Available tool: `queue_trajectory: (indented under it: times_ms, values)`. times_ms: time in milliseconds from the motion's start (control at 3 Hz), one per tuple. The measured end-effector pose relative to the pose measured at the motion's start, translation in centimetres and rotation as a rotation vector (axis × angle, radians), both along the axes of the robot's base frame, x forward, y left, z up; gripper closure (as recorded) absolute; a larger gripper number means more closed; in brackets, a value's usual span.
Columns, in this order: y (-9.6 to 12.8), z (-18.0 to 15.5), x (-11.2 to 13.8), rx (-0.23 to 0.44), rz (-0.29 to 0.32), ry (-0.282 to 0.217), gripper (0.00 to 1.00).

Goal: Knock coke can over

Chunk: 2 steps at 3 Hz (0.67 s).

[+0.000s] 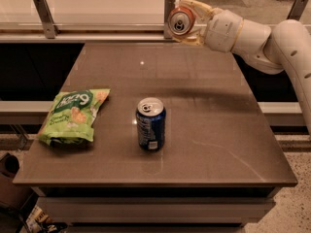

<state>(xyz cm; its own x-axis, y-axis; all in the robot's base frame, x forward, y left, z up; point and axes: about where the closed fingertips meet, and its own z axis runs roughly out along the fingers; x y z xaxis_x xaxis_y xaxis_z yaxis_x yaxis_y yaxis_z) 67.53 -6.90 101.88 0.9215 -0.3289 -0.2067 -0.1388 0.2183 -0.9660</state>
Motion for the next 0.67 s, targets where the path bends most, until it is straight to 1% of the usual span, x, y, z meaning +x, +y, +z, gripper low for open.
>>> queue_trajectory:
  times_ms: [333,667]
  values:
    - [0.05,0.0,-0.34,-0.005,0.005,-0.068,1.0]
    - [-0.2,-0.08,-1.05,-0.04,0.002,-0.176,1.0]
